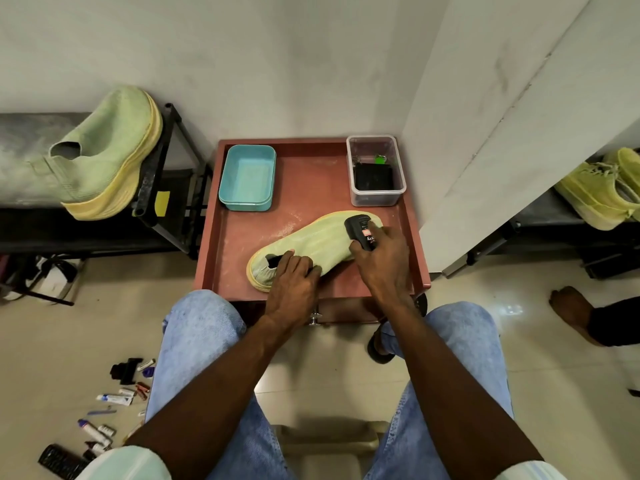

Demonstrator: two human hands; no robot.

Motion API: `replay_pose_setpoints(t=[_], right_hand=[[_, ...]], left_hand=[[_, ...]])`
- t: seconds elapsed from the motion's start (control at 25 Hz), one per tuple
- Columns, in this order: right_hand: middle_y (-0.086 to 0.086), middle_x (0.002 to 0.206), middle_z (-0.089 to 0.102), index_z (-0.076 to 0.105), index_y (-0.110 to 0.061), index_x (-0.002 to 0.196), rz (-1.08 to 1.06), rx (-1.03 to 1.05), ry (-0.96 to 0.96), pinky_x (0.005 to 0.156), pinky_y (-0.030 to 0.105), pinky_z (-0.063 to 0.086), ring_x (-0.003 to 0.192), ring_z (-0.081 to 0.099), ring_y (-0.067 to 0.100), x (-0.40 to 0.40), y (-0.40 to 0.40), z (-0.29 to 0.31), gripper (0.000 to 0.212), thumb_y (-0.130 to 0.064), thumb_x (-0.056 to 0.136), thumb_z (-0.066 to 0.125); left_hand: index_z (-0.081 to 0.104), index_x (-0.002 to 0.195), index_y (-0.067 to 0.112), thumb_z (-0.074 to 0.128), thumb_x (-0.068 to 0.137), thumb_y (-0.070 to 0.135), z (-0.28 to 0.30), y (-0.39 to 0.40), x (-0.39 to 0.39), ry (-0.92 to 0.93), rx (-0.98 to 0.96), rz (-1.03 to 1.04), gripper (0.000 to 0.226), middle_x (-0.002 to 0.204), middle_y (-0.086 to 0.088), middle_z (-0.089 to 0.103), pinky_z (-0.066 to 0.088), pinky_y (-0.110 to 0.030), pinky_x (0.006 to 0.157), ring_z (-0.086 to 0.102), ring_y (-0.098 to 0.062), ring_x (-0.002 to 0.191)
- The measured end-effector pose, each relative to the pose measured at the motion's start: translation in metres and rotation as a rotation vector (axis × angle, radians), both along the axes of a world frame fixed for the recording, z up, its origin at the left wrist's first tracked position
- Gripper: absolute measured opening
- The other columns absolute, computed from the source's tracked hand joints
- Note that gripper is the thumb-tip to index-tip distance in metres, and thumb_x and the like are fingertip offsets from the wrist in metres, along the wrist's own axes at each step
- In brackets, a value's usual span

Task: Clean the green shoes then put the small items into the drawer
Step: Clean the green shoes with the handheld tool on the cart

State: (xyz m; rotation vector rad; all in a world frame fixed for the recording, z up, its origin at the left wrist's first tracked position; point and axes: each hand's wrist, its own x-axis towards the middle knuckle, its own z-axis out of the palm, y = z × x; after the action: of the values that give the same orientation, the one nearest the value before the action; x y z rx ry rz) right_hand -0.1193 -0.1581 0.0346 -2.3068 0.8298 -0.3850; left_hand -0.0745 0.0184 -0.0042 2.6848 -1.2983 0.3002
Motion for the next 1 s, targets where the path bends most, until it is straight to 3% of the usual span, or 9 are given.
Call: replay_pose_setpoints(t=[0.16,0.32,0.44,0.52,0.6,0.68,0.8,0.92,1.0], right_hand=[[0.010,0.117,0.060,0.061,-0.024,0.129,0.380,-0.150,0.205,0.089,0.038,0.046,0.108,0.052,0.026,0.000,0.021,-0.001,0.055,-0.046,0.079,0.064],[0.012,0.117,0.059,0.062,-0.019,0.129,0.057,-0.215,0.217,0.092,0.039,0.042,0.107,0.052,0.028,0.002,-0.008,0.005,0.054,-0.043,0.080,0.063],[0.006,0.102,0.065,0.070,-0.020,0.115,0.317,0.003,0.242,0.078,0.035,0.052,0.091,0.061,0.022,0.000,0.018,0.005,0.047,-0.043,0.074,0.071],[0.001,0.095,0.068,0.072,-0.023,0.110,0.332,0.130,0.268,0.072,0.035,0.054,0.082,0.064,0.017,-0.003,0.015,0.007,0.052,-0.051,0.067,0.071],[0.005,0.101,0.067,0.069,-0.026,0.117,0.161,-0.067,0.277,0.079,0.035,0.052,0.089,0.062,0.021,-0.002,0.001,0.005,0.053,-0.051,0.070,0.068],[0.008,0.105,0.063,0.067,-0.026,0.119,0.190,-0.240,0.290,0.081,0.036,0.048,0.097,0.058,0.026,-0.001,0.005,0.005,0.053,-0.050,0.072,0.066],[-0.001,0.094,0.065,0.071,-0.027,0.115,0.343,-0.046,0.319,0.069,0.032,0.051,0.086,0.063,0.019,-0.004,0.012,0.003,0.057,-0.055,0.066,0.069],[0.005,0.101,0.065,0.070,-0.023,0.113,0.160,-0.134,0.294,0.080,0.037,0.051,0.093,0.059,0.022,-0.001,0.007,0.003,0.049,-0.049,0.071,0.069],[0.006,0.101,0.068,0.071,-0.021,0.110,0.253,-0.088,0.309,0.076,0.034,0.051,0.087,0.058,0.017,-0.004,0.013,0.007,0.048,-0.046,0.070,0.072]], left_hand=[[0.071,0.094,0.007,0.067,0.064,0.018,-0.003,0.005,0.004,0.031,-0.067,-0.030,0.032,0.079,-0.010,0.058,0.030,-0.044,0.109,0.061,-0.034,0.083],[0.071,0.093,0.002,0.046,0.073,0.014,-0.006,0.011,0.004,0.060,-0.154,-0.055,0.034,0.078,-0.013,0.061,0.033,-0.047,0.108,0.064,-0.035,0.085],[0.071,0.091,0.002,0.053,0.074,0.010,-0.009,0.014,0.006,0.072,-0.232,-0.058,0.026,0.078,-0.012,0.063,0.032,-0.044,0.110,0.064,-0.033,0.085],[0.071,0.087,0.003,0.063,0.071,0.006,-0.011,0.014,0.007,0.074,-0.262,-0.051,0.019,0.076,-0.012,0.065,0.031,-0.041,0.111,0.066,-0.032,0.084],[0.072,0.081,0.005,0.061,0.071,0.005,-0.012,0.013,0.007,0.076,-0.307,-0.029,0.015,0.073,-0.011,0.065,0.033,-0.040,0.110,0.067,-0.032,0.083],[0.071,0.077,0.005,0.058,0.073,0.009,-0.012,0.012,0.007,0.075,-0.338,-0.015,0.014,0.071,-0.011,0.064,0.035,-0.040,0.108,0.067,-0.032,0.082],[0.069,0.073,0.006,0.071,0.067,0.009,-0.012,0.013,0.007,0.071,-0.323,-0.029,0.007,0.069,-0.011,0.063,0.036,-0.040,0.108,0.067,-0.032,0.081],[0.070,0.072,0.005,0.054,0.074,0.009,-0.008,0.013,0.006,0.057,-0.314,-0.009,0.017,0.071,-0.013,0.065,0.036,-0.039,0.106,0.068,-0.033,0.083],[0.068,0.070,0.004,0.052,0.076,0.008,-0.005,0.011,0.005,0.039,-0.313,-0.007,0.018,0.068,-0.013,0.064,0.038,-0.039,0.105,0.068,-0.032,0.079]])
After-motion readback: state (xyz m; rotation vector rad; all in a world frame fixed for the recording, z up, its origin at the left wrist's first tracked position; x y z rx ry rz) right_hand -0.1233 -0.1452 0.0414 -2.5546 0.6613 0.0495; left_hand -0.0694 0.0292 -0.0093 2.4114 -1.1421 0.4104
